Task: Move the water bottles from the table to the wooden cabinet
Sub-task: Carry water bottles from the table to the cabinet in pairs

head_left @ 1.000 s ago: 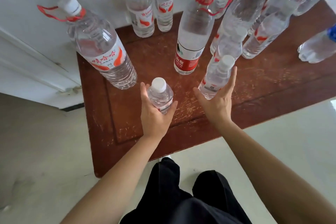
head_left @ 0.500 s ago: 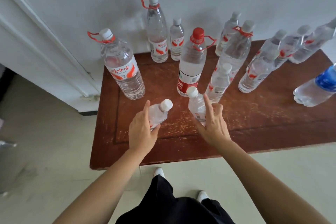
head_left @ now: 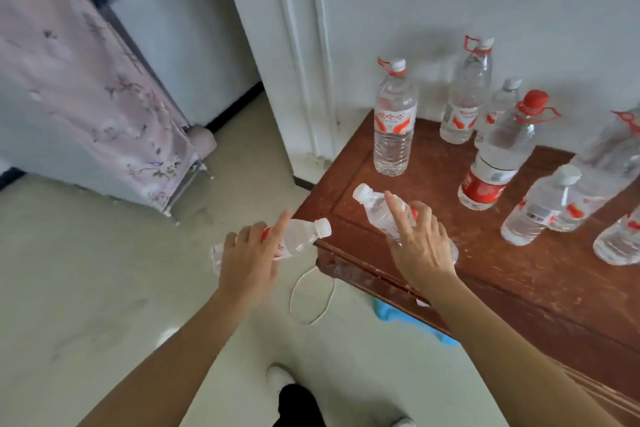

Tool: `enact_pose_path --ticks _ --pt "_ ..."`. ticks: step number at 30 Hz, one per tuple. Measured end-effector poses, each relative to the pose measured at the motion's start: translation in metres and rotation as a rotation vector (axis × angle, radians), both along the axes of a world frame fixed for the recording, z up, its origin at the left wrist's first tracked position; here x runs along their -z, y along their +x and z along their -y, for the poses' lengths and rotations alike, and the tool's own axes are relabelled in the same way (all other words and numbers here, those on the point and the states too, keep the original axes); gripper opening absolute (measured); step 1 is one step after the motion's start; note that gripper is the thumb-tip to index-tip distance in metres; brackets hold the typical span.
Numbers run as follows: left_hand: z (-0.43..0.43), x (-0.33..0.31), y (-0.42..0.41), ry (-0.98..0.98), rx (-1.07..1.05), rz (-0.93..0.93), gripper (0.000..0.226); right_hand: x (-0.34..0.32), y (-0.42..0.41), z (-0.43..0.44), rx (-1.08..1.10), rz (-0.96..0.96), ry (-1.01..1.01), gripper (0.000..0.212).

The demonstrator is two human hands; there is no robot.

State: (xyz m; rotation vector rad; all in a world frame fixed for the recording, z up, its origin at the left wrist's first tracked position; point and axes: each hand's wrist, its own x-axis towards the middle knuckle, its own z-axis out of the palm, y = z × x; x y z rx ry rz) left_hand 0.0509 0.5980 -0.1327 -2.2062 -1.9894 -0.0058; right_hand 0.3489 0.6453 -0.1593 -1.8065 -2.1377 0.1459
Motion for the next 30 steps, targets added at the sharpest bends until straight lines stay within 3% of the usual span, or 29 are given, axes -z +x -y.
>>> enact_pose_path --ticks 8,13,19,25,30 --pt "0.14 -0.044 -0.141 0.127 -0.361 -0.069 0.094 -0.039 -0.173 0.048 -0.41 0.042 0.147 0.102" --pt "0.268 -0.058 -0.252 0.179 -0.602 -0.062 0.098 -0.057 -0.321 0.11 -0.65 0.083 0.206 0.101" --pt "0.46 -0.074 -0.386 0.208 -0.964 -0.088 0.097 -0.07 -0.532 0.236 -0.976 0.041 0.255 0.099" --pt "0.639 -0.076 -0.468 0.176 -1.289 -0.093 0.099 -0.072 -0.699 0.383 -1.328 0.043 0.329 0.09" --pt "0.771 -0.064 -0.51 0.159 -1.571 -0.046 0.104 -0.071 -0.817 0.51 -1.598 0.114 0.347 0.103"
